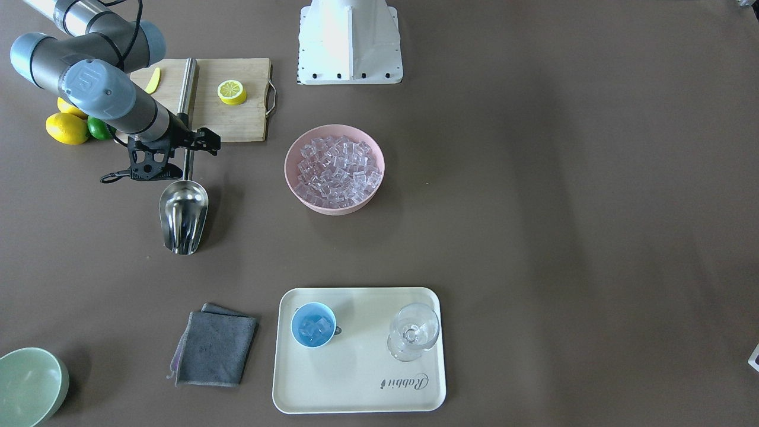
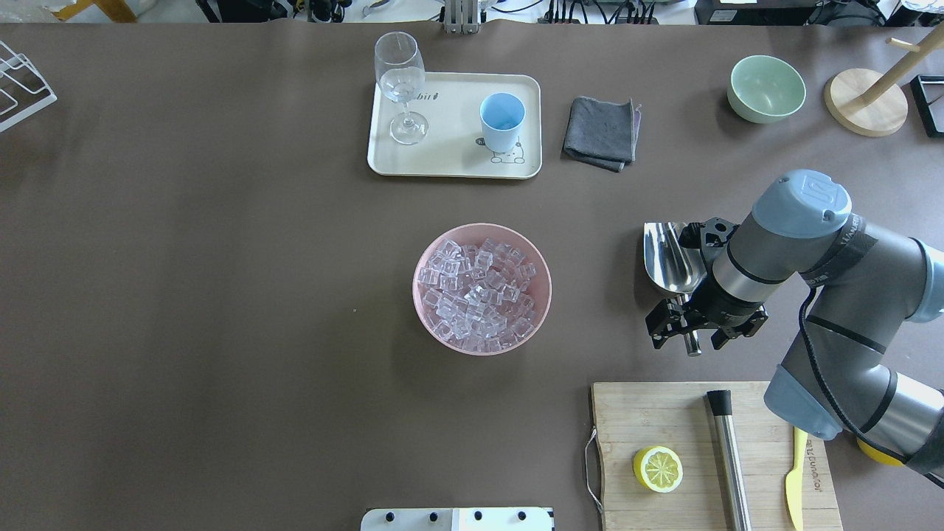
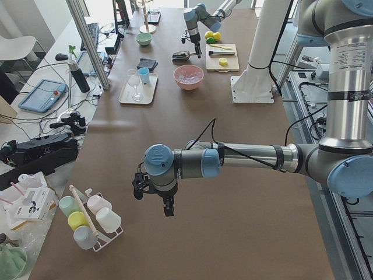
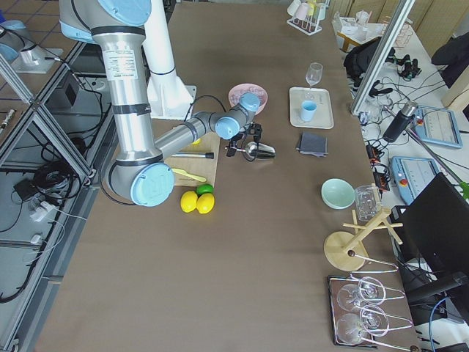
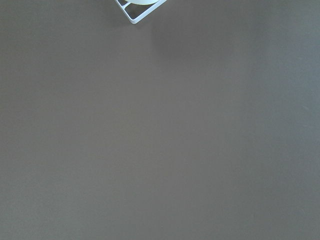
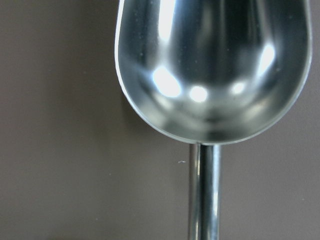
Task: Put ice in cup with scoop
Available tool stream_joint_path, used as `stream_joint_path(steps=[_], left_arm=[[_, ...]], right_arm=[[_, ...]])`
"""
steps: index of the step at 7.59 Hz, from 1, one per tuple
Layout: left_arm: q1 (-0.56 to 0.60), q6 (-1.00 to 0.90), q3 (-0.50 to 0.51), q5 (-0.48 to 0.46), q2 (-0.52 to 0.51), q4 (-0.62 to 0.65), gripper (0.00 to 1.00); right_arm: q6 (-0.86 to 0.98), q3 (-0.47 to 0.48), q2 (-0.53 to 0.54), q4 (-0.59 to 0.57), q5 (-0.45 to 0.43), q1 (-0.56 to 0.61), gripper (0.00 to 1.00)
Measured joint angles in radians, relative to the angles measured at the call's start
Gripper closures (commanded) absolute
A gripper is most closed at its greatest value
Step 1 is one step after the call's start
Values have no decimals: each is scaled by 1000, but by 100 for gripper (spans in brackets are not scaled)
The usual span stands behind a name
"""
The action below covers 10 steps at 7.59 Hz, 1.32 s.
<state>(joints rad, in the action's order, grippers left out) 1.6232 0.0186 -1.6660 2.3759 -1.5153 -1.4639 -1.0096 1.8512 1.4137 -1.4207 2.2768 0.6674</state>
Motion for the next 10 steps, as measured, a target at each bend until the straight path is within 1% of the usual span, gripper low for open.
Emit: stream_joint_path(steps=[2,5,6,8,10], left_arm=[[4,-72,-1,-1,4,0,2],[10,-132,7,-1,10,2,2],[11,-133,8,0,10,1,2],[18,-136,8,3,18,-1,2],[40,-139,2,5,34,-2,2]], right_arm=[[37,52,16,-5,-5,43,0],[196,101,87,-15,-6,177,0],[288,107,115,-48,-5,236,0],[528,109,192,-122,-4,375,0],[770,88,281,-144,-11,542,0]])
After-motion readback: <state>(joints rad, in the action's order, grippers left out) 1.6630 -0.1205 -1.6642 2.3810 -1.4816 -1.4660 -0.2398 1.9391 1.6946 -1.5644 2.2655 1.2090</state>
